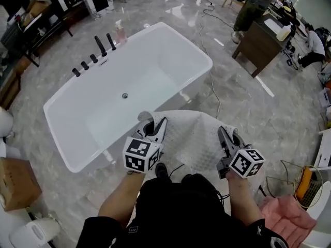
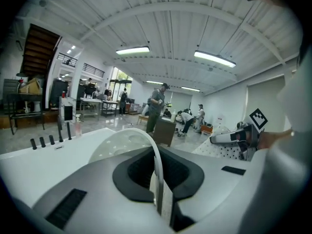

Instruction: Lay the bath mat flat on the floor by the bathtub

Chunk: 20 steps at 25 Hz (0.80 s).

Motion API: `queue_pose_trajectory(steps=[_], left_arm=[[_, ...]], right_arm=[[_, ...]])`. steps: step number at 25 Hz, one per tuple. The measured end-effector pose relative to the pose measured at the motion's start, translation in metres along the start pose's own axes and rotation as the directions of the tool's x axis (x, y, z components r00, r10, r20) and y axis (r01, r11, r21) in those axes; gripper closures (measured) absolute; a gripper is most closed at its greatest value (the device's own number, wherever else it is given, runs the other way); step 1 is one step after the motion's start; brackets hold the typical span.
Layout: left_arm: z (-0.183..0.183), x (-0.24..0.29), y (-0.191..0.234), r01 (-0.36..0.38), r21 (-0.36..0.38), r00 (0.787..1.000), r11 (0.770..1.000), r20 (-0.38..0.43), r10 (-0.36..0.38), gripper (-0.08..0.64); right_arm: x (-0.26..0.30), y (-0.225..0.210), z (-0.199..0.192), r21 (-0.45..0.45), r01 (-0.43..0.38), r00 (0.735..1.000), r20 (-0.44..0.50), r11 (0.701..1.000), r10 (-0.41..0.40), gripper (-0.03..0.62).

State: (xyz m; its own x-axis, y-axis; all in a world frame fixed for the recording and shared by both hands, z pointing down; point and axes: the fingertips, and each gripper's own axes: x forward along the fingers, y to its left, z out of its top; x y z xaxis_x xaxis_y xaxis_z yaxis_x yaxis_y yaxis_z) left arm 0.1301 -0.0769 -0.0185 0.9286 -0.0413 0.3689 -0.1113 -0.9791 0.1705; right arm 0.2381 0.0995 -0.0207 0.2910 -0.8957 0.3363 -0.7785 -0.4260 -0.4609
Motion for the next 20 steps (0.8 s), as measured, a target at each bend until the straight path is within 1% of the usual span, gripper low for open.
queue_pose_trajectory(steps=[3, 5, 7, 9, 11, 14, 17, 20], left_arm=[[-0.006, -0.012, 0.018, -0.071, -0.031, 0.997, 0.997, 0.001, 0.071, 0.54], [-0.01, -0.017, 0.026, -0.127, -0.049, 0.992, 0.991, -0.003, 0.127, 0.54], [-0.014, -0.019, 0.028, -0.184, -0.067, 0.983, 0.981, -0.007, 0.183, 0.54], [-0.017, -0.021, 0.026, -0.246, -0.086, 0.969, 0.965, -0.004, 0.247, 0.54], [-0.021, -0.026, 0.022, -0.322, -0.109, 0.946, 0.941, 0.004, 0.324, 0.54], [-0.036, -0.035, 0.008, -0.43, -0.167, 0.9, 0.887, -0.005, 0.435, 0.54], [-0.047, -0.033, -0.016, -0.496, -0.222, 0.863, 0.839, -0.02, 0.505, 0.54], [-0.055, -0.031, -0.034, -0.551, -0.259, 0.827, 0.793, -0.044, 0.56, 0.54]], right_arm=[[0.022, 0.005, 0.002, -0.019, -0.052, 0.998, -0.033, 0.998, 0.052, 0.568], [0.035, 0.004, 0.005, -0.03, -0.095, 0.994, -0.053, 0.995, 0.093, 0.568], [0.045, -0.002, 0.009, -0.04, -0.142, 0.987, -0.075, 0.989, 0.139, 0.568], [0.053, -0.007, 0.01, -0.054, -0.202, 0.975, -0.105, 0.978, 0.196, 0.568], [0.06, -0.009, 0.008, -0.074, -0.281, 0.952, -0.145, 0.957, 0.268, 0.568], [0.061, -0.012, 0.003, -0.09, -0.396, 0.905, -0.209, 0.914, 0.371, 0.566], [0.053, -0.028, 0.006, -0.095, -0.47, 0.863, -0.258, 0.878, 0.434, 0.566], [0.054, -0.043, 0.008, -0.09, -0.523, 0.822, -0.318, 0.848, 0.473, 0.566]])
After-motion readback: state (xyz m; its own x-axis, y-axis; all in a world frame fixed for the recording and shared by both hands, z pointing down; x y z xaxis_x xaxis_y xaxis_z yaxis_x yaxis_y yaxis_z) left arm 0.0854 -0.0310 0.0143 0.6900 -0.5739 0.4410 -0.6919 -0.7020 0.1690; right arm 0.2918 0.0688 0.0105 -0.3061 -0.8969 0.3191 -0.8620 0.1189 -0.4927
